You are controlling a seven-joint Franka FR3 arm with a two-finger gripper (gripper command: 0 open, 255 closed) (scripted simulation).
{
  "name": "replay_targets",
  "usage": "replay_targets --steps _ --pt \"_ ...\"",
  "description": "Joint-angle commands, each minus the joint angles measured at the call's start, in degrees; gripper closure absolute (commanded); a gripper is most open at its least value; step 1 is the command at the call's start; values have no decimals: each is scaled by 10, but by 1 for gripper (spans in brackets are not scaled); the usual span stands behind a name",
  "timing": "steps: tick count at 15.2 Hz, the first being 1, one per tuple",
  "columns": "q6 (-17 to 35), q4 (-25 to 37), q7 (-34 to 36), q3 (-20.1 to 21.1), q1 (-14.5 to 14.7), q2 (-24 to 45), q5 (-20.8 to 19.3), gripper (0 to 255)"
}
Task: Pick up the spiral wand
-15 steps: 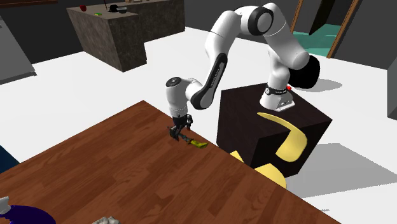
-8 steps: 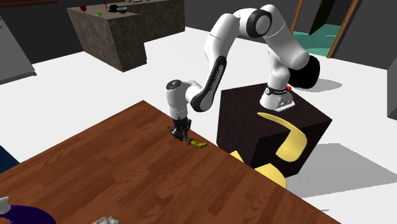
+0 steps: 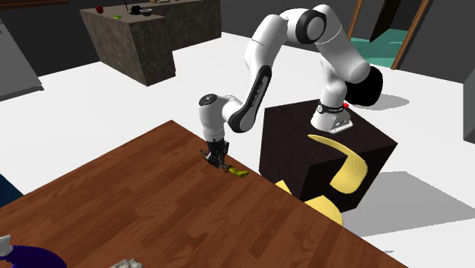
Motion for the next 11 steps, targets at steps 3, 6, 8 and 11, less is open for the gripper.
replay_targets --steps 3,6,8,11 --pt "-17 -6 -2 4 -3 -23 3 255" --pt "-31 -12 -3 6 -5 -43 6 255" --pt "-40 -14 -5 8 -6 -55 8 255" --pt "-55 -18 -6 11 -9 -73 11 255"
